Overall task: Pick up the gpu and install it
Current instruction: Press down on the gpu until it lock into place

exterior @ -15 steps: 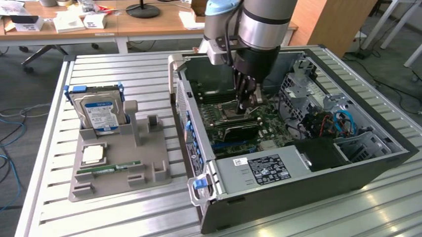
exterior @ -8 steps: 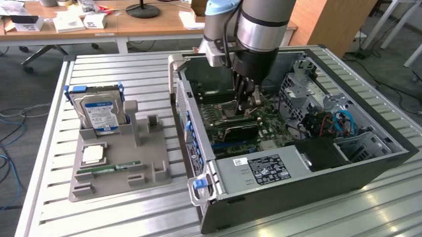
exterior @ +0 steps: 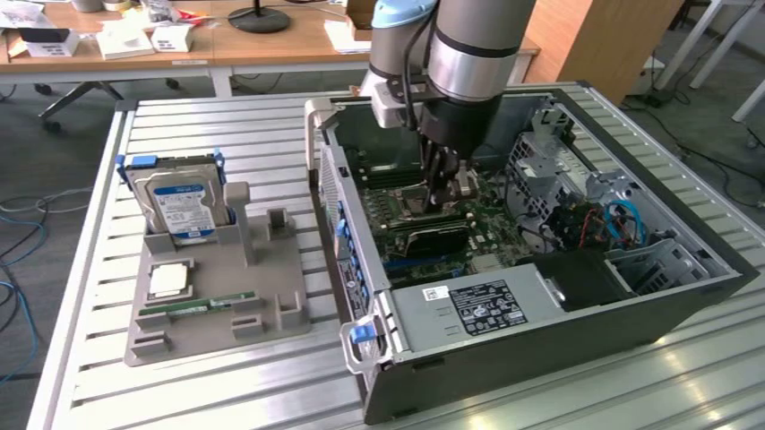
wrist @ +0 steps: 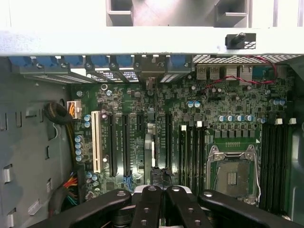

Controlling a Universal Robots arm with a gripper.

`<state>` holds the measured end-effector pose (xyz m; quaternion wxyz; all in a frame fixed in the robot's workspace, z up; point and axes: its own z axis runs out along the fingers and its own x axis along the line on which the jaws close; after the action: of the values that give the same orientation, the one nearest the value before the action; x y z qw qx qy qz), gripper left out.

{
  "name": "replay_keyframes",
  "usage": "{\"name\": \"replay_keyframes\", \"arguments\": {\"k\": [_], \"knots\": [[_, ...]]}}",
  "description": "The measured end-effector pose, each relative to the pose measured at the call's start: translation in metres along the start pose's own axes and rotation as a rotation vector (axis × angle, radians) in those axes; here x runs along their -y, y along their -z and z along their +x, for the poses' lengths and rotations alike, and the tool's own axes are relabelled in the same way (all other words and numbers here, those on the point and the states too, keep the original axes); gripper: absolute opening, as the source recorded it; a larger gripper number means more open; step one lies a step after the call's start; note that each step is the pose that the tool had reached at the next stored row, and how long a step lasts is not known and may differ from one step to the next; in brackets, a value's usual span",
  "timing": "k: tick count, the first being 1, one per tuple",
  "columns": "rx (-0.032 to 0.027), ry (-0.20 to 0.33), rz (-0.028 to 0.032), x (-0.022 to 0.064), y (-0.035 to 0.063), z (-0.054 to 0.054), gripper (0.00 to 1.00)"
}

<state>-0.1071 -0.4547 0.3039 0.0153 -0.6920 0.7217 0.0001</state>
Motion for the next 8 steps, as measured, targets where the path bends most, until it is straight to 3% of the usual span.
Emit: {"name": "replay_keyframes", "arguments": {"k": [8], "knots": [[0.0001, 0.0, 0.0, -0.0011, -0.0096, 0.0002, 0.11]]}}
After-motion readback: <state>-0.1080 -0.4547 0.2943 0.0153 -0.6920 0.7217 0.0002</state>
